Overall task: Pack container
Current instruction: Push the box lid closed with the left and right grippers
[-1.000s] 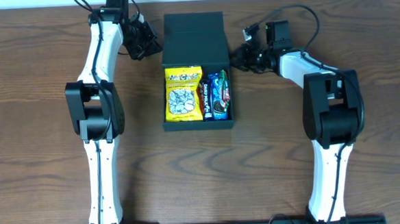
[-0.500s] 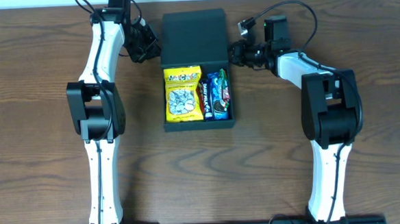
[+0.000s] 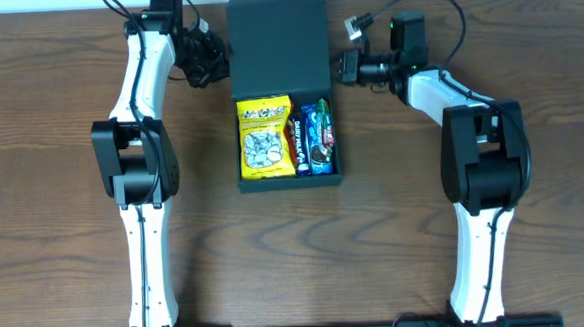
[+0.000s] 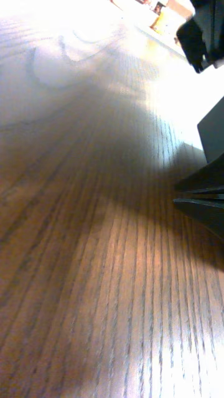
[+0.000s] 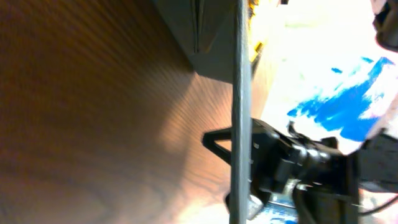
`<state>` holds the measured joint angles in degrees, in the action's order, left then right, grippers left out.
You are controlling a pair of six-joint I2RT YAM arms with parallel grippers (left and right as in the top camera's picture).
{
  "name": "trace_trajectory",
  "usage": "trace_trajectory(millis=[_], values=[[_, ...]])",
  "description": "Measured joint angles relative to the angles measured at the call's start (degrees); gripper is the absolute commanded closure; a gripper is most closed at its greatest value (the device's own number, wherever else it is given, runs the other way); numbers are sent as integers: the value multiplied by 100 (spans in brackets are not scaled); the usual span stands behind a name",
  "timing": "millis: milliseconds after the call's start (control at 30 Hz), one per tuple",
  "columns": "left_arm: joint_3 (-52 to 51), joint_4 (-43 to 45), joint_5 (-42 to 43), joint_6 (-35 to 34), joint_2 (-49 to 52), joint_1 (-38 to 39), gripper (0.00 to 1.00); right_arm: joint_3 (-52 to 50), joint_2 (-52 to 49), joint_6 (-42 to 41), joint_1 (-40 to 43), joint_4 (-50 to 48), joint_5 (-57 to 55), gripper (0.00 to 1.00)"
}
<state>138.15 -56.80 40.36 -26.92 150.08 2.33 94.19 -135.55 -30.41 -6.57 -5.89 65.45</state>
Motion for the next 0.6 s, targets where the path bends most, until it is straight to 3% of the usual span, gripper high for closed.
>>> trace_trajectory(millis=[333, 600], values=[[114, 273, 22, 494, -822, 2, 94, 1073, 0, -24, -9, -81, 590, 98], [280, 337, 24, 815, -1814, 13, 94, 1137, 4, -166, -9, -81, 876, 99]])
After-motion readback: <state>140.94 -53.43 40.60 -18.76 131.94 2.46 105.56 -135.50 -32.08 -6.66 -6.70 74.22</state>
